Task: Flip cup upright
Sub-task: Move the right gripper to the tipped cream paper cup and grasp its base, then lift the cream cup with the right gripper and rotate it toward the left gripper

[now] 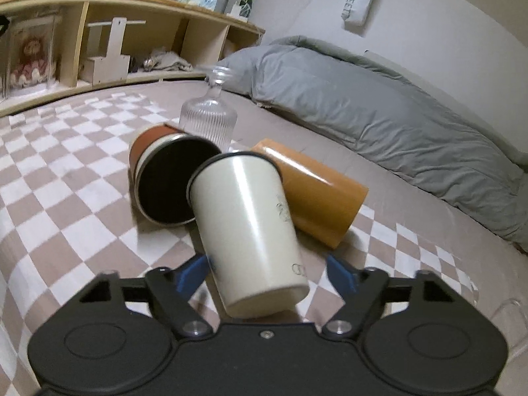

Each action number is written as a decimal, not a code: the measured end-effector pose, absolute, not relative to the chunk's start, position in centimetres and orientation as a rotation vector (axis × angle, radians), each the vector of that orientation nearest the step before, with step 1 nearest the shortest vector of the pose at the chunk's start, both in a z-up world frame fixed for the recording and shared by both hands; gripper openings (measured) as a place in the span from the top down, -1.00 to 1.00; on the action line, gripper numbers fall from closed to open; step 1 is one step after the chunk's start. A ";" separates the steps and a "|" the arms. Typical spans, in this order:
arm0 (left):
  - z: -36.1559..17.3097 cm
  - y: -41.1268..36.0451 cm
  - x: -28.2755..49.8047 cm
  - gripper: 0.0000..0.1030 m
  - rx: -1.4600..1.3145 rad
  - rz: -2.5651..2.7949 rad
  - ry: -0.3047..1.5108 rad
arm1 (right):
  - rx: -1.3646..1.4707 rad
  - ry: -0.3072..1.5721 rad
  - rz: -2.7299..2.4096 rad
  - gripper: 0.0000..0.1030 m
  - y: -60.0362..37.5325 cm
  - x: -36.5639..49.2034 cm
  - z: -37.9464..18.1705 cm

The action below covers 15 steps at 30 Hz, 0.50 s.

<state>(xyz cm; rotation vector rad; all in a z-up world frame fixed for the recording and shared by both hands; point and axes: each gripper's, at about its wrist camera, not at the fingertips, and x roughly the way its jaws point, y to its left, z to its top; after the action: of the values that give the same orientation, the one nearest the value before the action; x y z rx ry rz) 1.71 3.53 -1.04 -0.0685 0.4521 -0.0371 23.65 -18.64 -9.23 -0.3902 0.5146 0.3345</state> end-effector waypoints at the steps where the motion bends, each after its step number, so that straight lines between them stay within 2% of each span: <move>1: -1.0 3.6 1.7 -1.00 -0.079 -0.036 0.454 | -0.385 0.520 0.342 -0.29 -18.6 23.6 -9.2; 15: -1.1 1.2 2.2 -1.00 -0.100 -0.105 0.462 | -0.159 0.694 0.082 -0.22 -21.2 17.6 -7.6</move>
<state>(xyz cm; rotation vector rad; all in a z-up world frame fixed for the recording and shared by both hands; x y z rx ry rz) 2.19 1.17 -1.15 -0.0997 0.4623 -0.1053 17.63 -21.19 -7.57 -0.1593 0.6938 0.0819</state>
